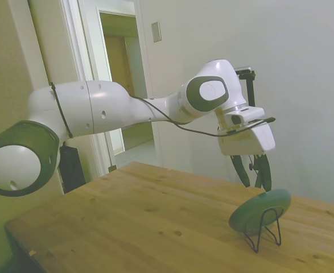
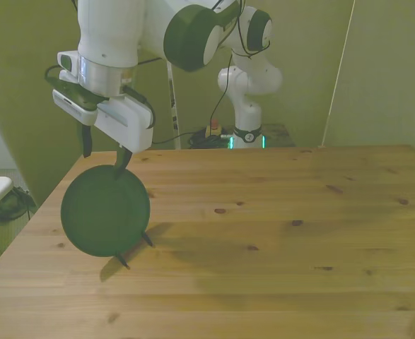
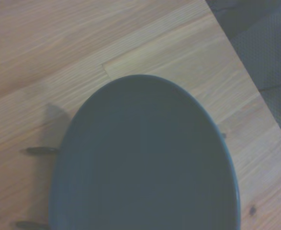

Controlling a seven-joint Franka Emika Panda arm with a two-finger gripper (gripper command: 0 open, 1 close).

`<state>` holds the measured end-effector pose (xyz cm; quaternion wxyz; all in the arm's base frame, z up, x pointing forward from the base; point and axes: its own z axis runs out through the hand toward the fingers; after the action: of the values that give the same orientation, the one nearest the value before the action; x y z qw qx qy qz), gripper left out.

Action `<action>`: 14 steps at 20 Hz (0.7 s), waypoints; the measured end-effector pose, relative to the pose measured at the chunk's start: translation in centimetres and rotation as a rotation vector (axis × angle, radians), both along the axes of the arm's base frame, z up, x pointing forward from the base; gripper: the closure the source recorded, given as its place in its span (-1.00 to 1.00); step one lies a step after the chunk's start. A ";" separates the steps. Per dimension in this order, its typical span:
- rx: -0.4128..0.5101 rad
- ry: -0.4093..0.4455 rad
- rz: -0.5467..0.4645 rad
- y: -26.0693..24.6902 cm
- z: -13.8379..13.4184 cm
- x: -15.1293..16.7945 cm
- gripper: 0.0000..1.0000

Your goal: Unload the plate

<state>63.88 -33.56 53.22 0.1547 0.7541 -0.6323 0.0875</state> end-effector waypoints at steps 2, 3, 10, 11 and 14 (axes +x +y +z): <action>-0.014 0.013 -0.004 -0.3 0.1 -0.3 -1.00; -0.024 0.023 -0.006 -0.5 0.0 -0.5 -1.00; -0.042 0.048 0.006 -1.1 -2.5 -0.6 -1.00; -0.043 0.044 0.010 -1.1 -2.7 -0.5 -1.00; -0.042 0.045 0.020 -0.9 -3.0 -0.5 1.00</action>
<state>63.39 -34.46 50.22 0.1835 0.7587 -0.6192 0.0853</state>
